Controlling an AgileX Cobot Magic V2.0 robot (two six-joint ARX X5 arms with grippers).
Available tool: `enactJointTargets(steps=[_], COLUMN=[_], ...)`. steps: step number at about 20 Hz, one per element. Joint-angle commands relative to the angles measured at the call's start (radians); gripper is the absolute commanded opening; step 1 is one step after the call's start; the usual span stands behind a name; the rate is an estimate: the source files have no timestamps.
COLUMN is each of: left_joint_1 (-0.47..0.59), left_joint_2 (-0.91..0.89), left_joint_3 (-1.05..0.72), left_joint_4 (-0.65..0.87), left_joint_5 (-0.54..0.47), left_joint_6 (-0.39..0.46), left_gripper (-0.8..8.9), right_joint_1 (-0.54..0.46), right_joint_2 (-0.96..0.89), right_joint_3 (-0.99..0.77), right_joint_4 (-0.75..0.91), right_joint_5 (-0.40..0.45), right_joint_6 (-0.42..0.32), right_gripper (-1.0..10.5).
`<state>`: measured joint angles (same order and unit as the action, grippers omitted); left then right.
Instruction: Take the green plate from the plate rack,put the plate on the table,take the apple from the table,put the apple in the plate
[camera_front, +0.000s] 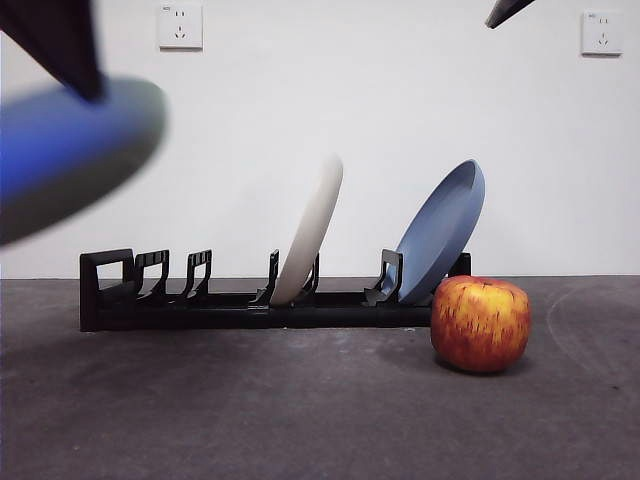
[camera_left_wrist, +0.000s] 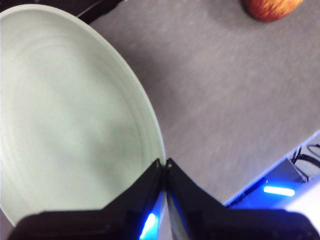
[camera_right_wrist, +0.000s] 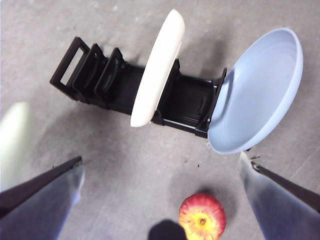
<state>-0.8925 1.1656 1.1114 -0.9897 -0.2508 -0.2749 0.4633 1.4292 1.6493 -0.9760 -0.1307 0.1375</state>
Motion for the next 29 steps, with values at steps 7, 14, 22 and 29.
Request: enactJointTargets(steps=[7, 14, 22, 29], left_joint_1=[-0.01, -0.031, -0.041, -0.039], left_joint_2=[0.314, 0.488, 0.549, 0.549], left_joint_3=[-0.003, -0.003, -0.003, -0.003], left_joint_4=[0.272, 0.309, 0.316, 0.309], left_joint_5=[-0.003, 0.076, 0.075, 0.075], left_joint_6=[0.0, 0.01, 0.008, -0.013], left_gripper=[-0.09, -0.09, 0.0, 3.2], right_joint_1=[0.0, 0.0, 0.0, 0.0], right_joint_2=[0.002, 0.002, 0.002, 0.002], right_joint_3=[0.003, 0.003, 0.003, 0.003], right_joint_4=[-0.05, -0.05, -0.065, -0.073], right_joint_5=[0.001, 0.001, 0.0, 0.0], right_joint_6=[-0.008, -0.008, -0.011, -0.011], right_gripper=[6.0, 6.0, 6.0, 6.0])
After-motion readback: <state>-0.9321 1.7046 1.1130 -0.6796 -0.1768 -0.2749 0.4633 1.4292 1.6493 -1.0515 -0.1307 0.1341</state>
